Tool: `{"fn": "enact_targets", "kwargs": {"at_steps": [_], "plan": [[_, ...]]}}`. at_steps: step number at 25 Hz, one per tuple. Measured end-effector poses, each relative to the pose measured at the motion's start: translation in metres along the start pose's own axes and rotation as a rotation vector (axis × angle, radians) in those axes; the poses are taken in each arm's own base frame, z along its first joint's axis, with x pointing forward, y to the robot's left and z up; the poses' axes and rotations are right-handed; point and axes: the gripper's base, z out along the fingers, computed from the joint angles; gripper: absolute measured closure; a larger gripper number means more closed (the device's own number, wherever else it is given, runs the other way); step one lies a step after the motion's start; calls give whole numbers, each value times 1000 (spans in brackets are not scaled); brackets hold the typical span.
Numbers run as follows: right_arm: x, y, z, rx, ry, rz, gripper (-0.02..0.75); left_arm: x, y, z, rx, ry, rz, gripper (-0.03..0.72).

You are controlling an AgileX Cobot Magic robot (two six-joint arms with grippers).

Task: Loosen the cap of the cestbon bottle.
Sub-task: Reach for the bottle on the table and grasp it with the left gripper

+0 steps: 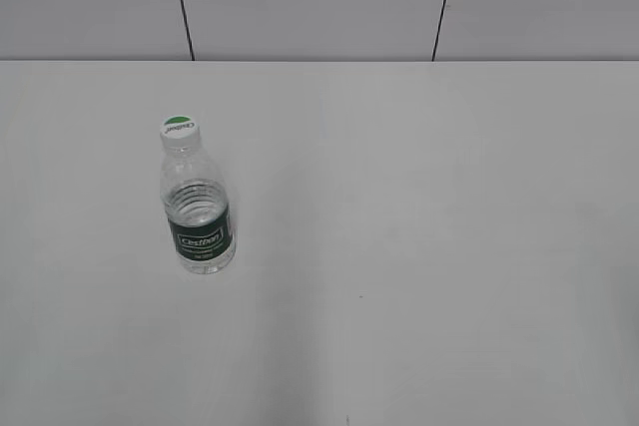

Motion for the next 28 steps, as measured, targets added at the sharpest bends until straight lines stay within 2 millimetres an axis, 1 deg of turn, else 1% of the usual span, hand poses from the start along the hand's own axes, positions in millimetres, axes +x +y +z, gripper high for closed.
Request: {"fn": "enact_targets", "kwargs": {"at_steps": [28], "plan": [[0,0,0,0,0,0,356,0,0,0,0,0,10,447]]}}
